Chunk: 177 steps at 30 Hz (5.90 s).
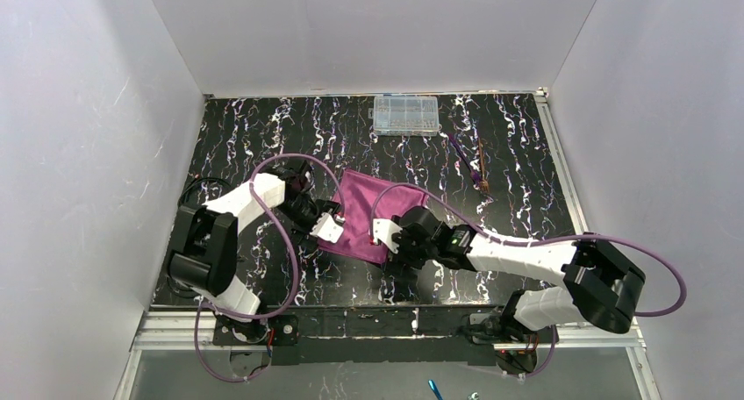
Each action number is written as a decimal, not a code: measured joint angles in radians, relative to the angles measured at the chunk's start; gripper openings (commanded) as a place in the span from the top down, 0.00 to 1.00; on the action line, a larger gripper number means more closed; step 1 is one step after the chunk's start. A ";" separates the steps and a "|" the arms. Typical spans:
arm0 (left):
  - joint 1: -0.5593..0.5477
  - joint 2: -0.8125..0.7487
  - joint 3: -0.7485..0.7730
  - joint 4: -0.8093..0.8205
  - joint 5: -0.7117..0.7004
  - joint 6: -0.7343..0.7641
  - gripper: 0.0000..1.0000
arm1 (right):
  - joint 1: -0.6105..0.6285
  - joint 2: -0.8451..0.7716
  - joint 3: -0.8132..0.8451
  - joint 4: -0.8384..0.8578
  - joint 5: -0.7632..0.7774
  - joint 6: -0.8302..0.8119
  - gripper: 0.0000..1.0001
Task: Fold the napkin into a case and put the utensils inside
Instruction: Smooth out the lower triangle-folded napkin at the center of the board.
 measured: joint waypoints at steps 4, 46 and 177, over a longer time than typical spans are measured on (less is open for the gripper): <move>-0.006 0.048 0.000 0.010 -0.019 0.003 0.23 | 0.014 0.011 -0.003 0.026 0.004 0.002 0.01; -0.055 0.332 0.290 -0.037 -0.093 -0.242 0.88 | -0.175 0.174 0.087 0.026 -0.099 0.235 0.87; -0.387 0.727 0.961 0.058 -0.038 -1.516 0.41 | -0.759 0.438 0.230 0.217 -0.205 0.955 0.99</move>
